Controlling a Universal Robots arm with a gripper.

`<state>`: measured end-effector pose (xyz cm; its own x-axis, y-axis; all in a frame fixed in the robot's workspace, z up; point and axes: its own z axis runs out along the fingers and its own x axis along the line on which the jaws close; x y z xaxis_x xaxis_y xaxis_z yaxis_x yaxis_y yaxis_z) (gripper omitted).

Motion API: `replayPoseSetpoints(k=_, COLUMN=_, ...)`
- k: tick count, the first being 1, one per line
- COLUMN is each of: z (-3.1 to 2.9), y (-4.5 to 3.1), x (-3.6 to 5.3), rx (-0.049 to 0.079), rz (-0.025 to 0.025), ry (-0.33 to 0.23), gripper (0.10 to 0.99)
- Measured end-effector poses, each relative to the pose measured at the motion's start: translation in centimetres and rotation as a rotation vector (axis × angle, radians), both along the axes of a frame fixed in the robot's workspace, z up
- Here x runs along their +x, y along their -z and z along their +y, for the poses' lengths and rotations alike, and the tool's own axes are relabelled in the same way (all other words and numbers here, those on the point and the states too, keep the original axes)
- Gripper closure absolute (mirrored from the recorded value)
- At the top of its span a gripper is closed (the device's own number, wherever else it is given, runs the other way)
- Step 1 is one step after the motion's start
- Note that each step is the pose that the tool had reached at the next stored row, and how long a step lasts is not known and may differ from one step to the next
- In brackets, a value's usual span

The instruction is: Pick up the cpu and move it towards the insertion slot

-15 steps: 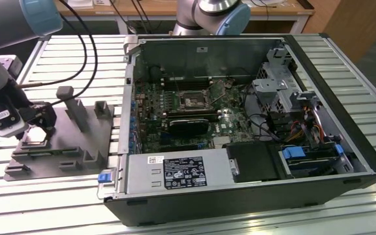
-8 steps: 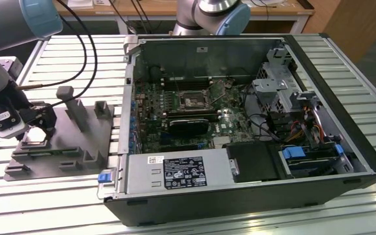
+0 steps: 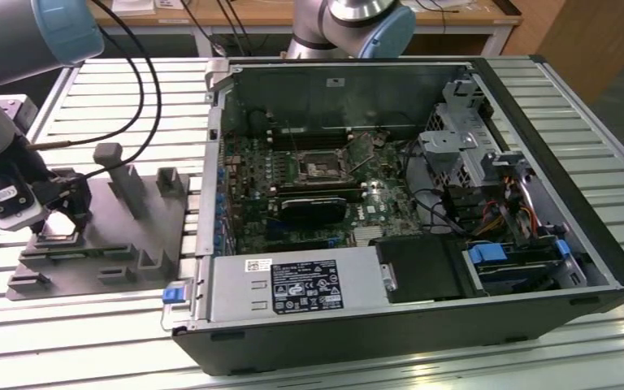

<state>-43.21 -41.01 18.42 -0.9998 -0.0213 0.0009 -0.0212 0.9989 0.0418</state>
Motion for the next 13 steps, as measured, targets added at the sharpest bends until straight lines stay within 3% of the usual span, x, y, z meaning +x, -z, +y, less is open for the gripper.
replayPoseSetpoints(k=3, z=0.0, y=0.05, x=0.0, rx=0.001, rz=0.0, ry=0.0, gripper=0.463)
replayPoseSetpoints(k=4, z=0.0, y=0.06, x=0.01, rx=0.001, rz=0.0, ry=0.0, gripper=0.533)
replayPoseSetpoints(k=13, z=0.0, y=0.09, x=0.01, rx=0.003, rz=-0.0002, ry=0.0, gripper=0.545)
